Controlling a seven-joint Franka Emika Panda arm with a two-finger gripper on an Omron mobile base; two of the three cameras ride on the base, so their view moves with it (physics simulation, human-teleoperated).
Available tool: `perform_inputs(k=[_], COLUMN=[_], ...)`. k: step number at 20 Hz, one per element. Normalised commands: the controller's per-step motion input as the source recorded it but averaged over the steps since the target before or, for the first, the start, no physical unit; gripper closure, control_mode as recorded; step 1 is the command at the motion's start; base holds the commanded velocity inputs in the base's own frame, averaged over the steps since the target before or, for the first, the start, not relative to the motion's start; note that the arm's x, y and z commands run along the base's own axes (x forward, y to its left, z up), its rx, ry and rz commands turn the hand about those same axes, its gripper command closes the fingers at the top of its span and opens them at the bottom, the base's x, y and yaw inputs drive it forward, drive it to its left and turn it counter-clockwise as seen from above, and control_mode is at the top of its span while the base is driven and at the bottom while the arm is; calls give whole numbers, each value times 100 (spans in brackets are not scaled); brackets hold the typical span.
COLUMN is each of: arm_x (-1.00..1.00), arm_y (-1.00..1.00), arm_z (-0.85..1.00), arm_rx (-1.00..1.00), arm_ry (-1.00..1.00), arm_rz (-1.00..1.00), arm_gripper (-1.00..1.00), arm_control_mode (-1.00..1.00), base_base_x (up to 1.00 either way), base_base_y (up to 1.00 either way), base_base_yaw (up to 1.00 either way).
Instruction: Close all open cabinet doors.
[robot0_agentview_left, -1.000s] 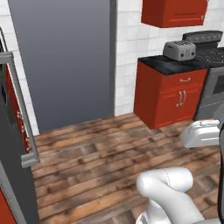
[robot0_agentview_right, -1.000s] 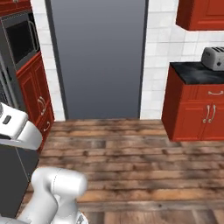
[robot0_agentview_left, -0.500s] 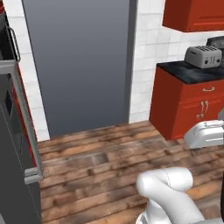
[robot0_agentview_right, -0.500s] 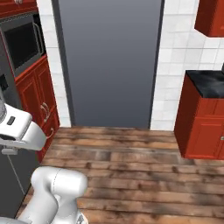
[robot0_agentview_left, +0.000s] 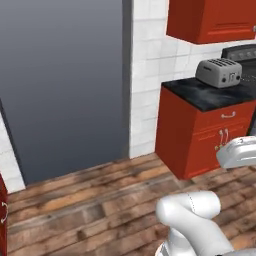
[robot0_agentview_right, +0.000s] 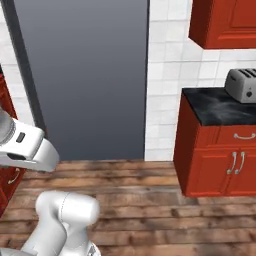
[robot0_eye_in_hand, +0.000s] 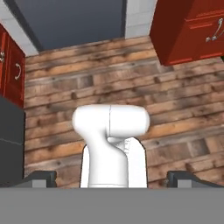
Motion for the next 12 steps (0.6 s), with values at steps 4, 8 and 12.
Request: perform_inputs(k=[4,8,12], arm_x=[0,0,0], arm_y=[0,0,0], arm_z=[0,0,0], arm_rx=[0,0,0], arm_ry=[0,0,0], arm_rz=[0,0,0], arm_gripper=[-100,-100,-100], arm_control_mode=[100,100,100], base_base_x=[81,83,91], base_base_y=[-42,-37,-24], base_base_yaw=[-48,-49,-47])
